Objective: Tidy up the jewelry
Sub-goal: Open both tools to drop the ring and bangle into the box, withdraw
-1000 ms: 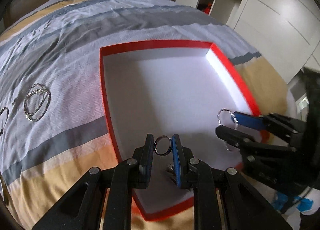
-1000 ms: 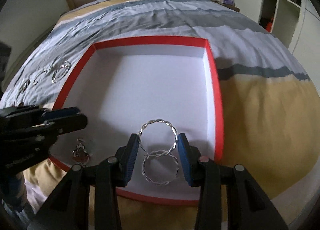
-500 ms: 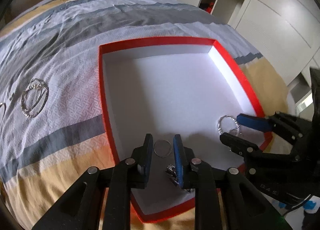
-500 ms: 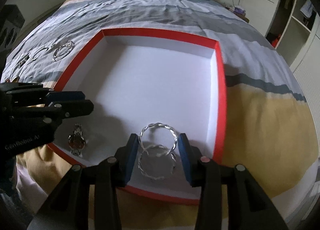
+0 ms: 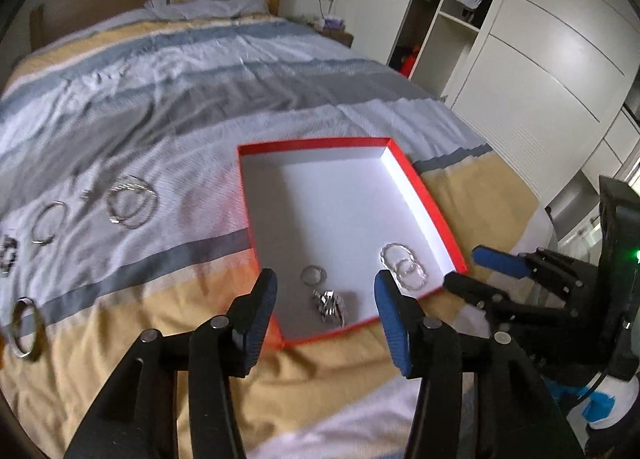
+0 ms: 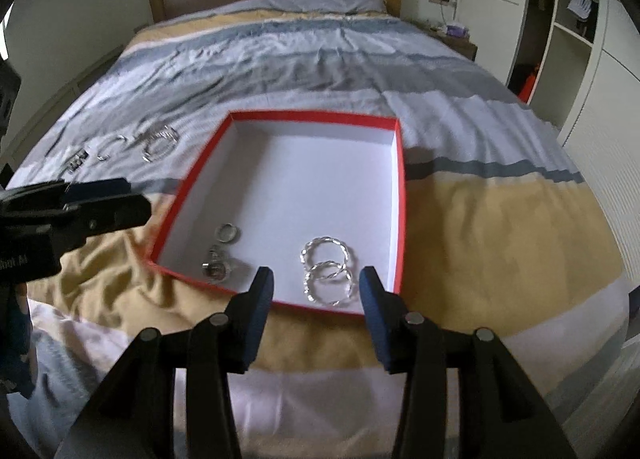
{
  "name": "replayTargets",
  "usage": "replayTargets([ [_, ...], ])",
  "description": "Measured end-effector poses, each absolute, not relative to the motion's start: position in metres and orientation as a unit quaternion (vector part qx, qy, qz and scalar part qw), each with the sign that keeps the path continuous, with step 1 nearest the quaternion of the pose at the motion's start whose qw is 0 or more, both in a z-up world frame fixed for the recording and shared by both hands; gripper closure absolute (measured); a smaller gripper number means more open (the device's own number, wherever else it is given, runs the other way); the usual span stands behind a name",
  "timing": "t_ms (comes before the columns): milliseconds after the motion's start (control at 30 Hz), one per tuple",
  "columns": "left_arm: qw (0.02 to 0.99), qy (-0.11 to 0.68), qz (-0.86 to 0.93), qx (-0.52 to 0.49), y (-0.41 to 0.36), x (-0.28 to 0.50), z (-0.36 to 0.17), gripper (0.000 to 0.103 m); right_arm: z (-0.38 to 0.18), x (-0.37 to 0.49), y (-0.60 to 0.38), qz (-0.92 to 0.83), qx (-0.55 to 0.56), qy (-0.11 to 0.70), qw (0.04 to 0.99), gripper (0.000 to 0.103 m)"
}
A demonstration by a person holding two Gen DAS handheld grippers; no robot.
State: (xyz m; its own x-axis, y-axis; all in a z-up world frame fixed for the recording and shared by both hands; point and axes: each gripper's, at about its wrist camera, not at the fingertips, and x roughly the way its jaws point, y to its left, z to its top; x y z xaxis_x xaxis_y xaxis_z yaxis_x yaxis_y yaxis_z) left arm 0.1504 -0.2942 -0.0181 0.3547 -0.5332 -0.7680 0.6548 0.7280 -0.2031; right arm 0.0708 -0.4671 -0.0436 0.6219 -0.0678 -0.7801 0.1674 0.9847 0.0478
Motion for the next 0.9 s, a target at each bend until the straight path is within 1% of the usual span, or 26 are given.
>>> replayTargets([
  [67,0.823,0.434,-0.36,0.072,-0.284,0.139,-0.008,0.05,-0.032,0.059,-0.462,-0.063,0.062,0.42,0.903,0.06],
  [100,0.824,0.433,-0.357,0.076,-0.278,0.131,-0.003,0.048,-0.025,0.052,-0.458,-0.062,0.063,0.414,0.906,0.06],
  [133,0.826,0.432,-0.353,0.08,-0.273,0.126,0.0,0.043,-0.019,0.047,-0.454,-0.061,0.063,0.409,0.908,0.06],
  [200,0.833,0.426,-0.343,0.085,-0.258,0.112,0.008,0.04,-0.008,0.036,-0.447,-0.055,0.069,0.398,0.913,0.06],
  [367,0.854,0.408,-0.31,0.087,-0.215,0.085,0.027,0.039,0.018,0.01,-0.423,-0.038,0.071,0.374,0.924,0.06],
  [500,0.875,0.391,-0.274,0.079,-0.168,0.066,0.044,0.035,0.037,-0.01,-0.399,-0.022,0.067,0.355,0.932,0.06],
  [567,0.884,0.383,-0.257,0.072,-0.147,0.06,0.051,0.035,0.045,-0.019,-0.388,-0.016,0.063,0.347,0.936,0.06],
  [667,0.901,0.368,-0.223,0.06,-0.103,0.044,0.064,0.029,0.059,-0.035,-0.368,-0.003,0.051,0.332,0.942,0.06],
  [900,0.925,0.345,-0.154,0.037,-0.011,0.014,0.081,0.025,0.093,-0.072,-0.336,0.019,0.028,0.291,0.956,0.06],
])
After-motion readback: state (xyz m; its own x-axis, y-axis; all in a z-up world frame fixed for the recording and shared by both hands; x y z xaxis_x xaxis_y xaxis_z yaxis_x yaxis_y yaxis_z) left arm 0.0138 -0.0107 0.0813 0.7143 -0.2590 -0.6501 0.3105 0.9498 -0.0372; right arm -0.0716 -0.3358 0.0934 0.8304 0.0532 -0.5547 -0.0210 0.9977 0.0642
